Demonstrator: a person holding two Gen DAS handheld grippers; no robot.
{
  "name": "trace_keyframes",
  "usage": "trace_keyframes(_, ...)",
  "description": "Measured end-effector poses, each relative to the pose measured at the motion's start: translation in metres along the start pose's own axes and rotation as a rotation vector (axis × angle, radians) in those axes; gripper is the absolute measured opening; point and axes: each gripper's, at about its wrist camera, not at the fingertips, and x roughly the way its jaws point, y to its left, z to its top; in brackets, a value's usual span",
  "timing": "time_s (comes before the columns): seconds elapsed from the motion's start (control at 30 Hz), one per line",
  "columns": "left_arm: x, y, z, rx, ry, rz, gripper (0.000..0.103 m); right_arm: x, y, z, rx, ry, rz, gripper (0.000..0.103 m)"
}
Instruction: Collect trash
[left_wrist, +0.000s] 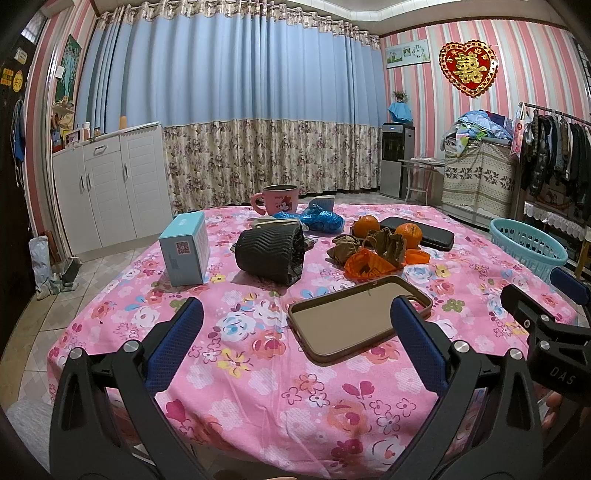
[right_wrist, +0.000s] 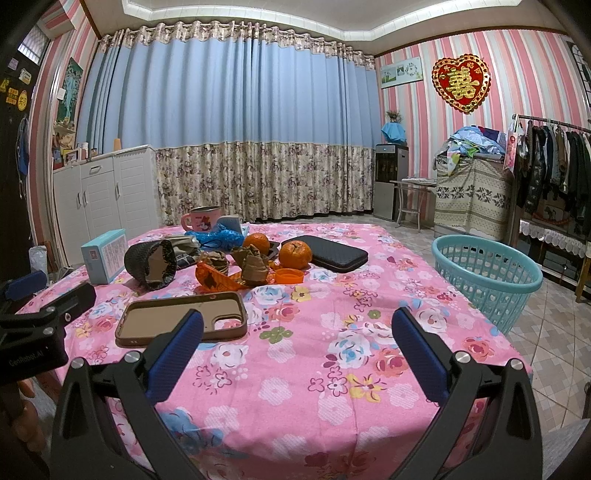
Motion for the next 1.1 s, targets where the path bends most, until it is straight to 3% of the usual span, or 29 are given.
trace_keyframes(0.3,0.009,0.002,0.005,-0.023,0.026,-0.017,0.098,0.003,-0.005,0.005,0.015,0.005,-0.002,0.099)
trace_keyframes(0.63,0.038,0.006,0.054,-0.01,0.019,-0.012,0.098,0.033,-0.021,0.047,0.031,-0.021,-0.02,0.099)
trace_keyframes(0.77,0.06,0.007,0.072,0.01,0.055,-0.048,0.098,0.05,-0.02,0.067,0.017,-0.024,-0.012,0.099)
trace_keyframes(1.0,0.102,0.015,0.098,0.057,0.07,-0.075,0.098,0.099,-0.026,0.104,0.06,0.046,0.032,0.099)
trace_keyframes(1.1,0.123,0.02,0.096,0.047,0.124,-0.083,0.098,0.128,-0.022,0.11,0.031,0.099,0.039,0.099)
